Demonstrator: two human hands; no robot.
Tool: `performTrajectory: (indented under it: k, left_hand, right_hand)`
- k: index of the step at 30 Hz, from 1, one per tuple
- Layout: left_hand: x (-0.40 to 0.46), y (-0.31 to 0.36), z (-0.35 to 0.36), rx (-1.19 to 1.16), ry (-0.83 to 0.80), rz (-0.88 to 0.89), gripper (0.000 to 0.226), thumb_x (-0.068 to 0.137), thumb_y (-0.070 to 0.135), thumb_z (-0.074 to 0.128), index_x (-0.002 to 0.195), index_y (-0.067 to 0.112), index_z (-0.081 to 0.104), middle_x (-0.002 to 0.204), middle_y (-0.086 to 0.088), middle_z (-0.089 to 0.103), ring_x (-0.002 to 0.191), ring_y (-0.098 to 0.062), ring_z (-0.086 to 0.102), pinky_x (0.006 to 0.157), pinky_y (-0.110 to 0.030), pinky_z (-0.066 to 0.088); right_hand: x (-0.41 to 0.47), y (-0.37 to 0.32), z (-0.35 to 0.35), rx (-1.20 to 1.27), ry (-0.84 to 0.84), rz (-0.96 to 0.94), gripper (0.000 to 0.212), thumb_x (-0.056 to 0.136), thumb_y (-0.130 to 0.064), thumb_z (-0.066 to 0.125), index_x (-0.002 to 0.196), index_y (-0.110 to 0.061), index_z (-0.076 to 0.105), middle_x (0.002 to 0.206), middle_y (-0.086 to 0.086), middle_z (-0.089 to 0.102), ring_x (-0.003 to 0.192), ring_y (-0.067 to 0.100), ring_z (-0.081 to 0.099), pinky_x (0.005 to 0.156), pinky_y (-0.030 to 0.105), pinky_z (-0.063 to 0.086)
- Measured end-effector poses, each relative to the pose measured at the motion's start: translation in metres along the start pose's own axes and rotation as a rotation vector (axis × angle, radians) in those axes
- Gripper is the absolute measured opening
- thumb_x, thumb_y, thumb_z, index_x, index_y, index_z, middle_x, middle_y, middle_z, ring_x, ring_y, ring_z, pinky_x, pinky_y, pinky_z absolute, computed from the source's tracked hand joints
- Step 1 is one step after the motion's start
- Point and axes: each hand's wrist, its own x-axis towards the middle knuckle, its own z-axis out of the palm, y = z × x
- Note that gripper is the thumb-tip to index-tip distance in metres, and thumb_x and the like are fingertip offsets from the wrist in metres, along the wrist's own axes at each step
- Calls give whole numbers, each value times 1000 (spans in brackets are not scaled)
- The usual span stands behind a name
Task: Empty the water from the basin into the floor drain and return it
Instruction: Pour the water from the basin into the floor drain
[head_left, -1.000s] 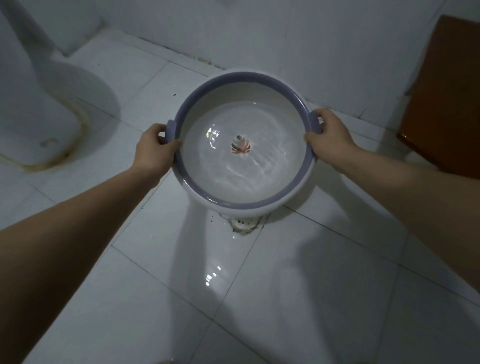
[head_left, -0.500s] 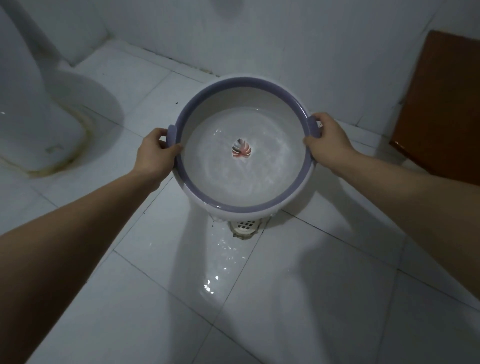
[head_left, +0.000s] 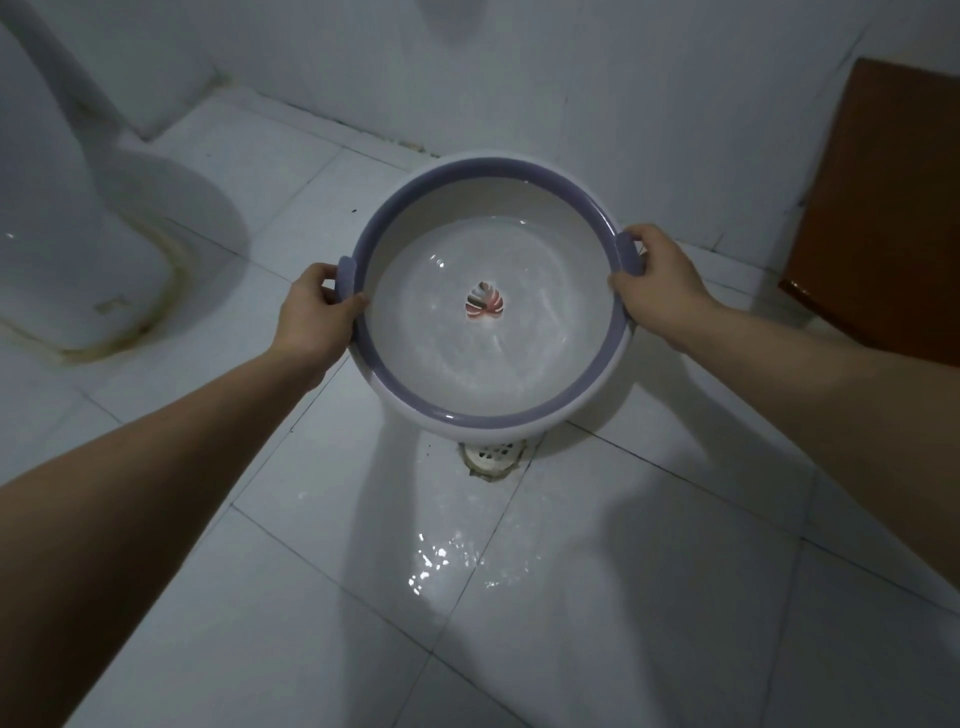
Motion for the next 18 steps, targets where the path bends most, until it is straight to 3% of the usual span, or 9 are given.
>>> performTrajectory:
  k: [3, 18]
  left_hand:
    - [0, -1, 1, -1, -3, 0, 43, 100, 19, 60, 141, 16, 47, 120, -6, 62, 102, -28, 65, 91, -45, 57]
    - [-2, -3, -1, 6, 0, 22, 39, 99, 21, 61, 137, 17, 50, 118, -9, 65, 101, -29, 66, 91, -46, 58]
  right_hand:
    - [-1, -1, 0, 4, -6, 2, 46, 86, -9, 56, 129, -24, 49, 103, 7, 60, 81, 29, 62, 64, 33, 52]
    - [-11, -1, -3, -41, -30, 2, 46, 90, -9, 55, 133, -21, 45, 106, 7, 58, 87, 30, 62, 61, 32, 54]
